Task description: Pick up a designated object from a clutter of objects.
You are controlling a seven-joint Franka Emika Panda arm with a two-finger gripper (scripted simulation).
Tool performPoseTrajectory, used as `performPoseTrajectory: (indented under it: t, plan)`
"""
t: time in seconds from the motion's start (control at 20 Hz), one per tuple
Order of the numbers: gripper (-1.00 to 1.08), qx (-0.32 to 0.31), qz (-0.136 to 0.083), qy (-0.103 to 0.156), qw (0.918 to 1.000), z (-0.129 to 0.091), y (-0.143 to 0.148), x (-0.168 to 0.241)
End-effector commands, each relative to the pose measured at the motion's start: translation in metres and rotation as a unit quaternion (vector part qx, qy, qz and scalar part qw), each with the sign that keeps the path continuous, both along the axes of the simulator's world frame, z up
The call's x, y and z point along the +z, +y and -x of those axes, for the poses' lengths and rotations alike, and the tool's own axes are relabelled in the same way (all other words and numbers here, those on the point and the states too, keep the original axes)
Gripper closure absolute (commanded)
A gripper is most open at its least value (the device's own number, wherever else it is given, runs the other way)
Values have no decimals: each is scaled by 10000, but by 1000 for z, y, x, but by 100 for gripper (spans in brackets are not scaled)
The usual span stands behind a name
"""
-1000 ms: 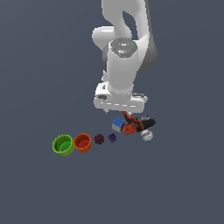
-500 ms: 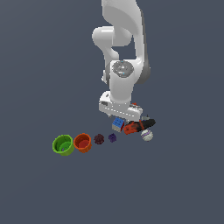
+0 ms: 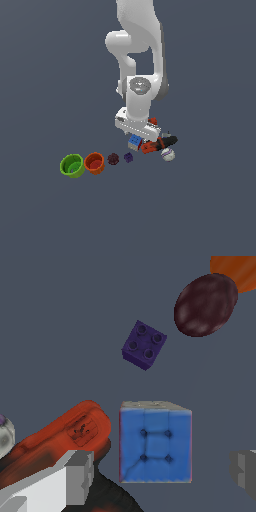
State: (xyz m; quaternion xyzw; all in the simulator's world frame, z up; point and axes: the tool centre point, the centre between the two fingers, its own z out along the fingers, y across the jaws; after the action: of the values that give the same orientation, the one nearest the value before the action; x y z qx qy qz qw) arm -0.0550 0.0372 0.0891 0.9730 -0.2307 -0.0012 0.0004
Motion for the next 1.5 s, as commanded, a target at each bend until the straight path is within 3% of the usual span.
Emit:
performPoseTrajectory:
  t: [0.0,1.15,1.2,1.45]
  plan:
    - [-92,-63,-1,-11,10000,2,0,-3]
    - [-92,-75,-1,-13,10000,3,0,-54]
    - [108,-75,-1,-13,10000,3,0,-54]
    - [108,-75,-1,-13,10000,3,0,-54]
